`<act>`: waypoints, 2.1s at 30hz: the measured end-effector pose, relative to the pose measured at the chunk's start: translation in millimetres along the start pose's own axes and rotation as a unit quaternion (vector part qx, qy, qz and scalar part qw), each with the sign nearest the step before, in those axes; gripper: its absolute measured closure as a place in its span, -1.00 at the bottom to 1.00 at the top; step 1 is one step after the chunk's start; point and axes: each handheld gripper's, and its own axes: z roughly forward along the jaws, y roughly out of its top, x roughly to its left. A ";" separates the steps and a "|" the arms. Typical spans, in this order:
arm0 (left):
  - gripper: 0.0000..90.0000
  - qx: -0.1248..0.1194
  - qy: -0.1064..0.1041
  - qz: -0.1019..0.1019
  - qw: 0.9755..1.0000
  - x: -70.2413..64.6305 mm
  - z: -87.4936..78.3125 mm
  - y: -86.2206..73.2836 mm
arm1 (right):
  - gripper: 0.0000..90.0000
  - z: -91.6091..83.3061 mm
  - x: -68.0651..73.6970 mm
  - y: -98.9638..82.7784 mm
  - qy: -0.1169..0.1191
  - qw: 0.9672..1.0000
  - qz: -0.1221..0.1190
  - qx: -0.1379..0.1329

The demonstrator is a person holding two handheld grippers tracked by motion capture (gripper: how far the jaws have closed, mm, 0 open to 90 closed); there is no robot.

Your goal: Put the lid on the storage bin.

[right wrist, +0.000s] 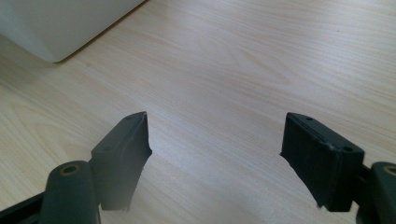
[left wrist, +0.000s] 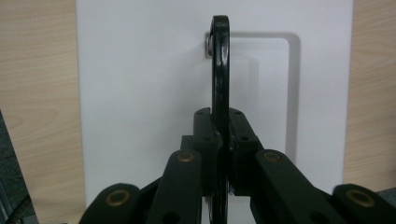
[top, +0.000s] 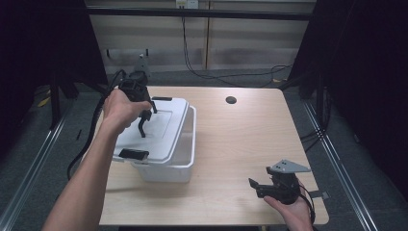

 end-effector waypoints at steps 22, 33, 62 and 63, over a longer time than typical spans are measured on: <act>0.88 -0.029 -0.017 -0.054 0.998 -12.3 12.4 4.5 | -0.49 0.0 -0.3 -0.1 0.003 1.000 -0.001 -0.002; 0.88 -0.033 -0.011 -0.065 0.997 -19.3 20.2 4.6 | -0.50 0.0 -0.6 -0.2 0.002 1.000 -0.001 -0.002; 0.88 -0.038 -0.012 -0.080 0.996 -25.5 34.3 -0.3 | -0.50 0.3 -0.2 -0.1 0.002 1.000 0.003 0.000; 0.88 -0.039 -0.013 -0.079 0.996 -25.4 34.5 -0.7 | -0.51 0.5 -0.3 0.0 0.002 1.000 0.004 0.001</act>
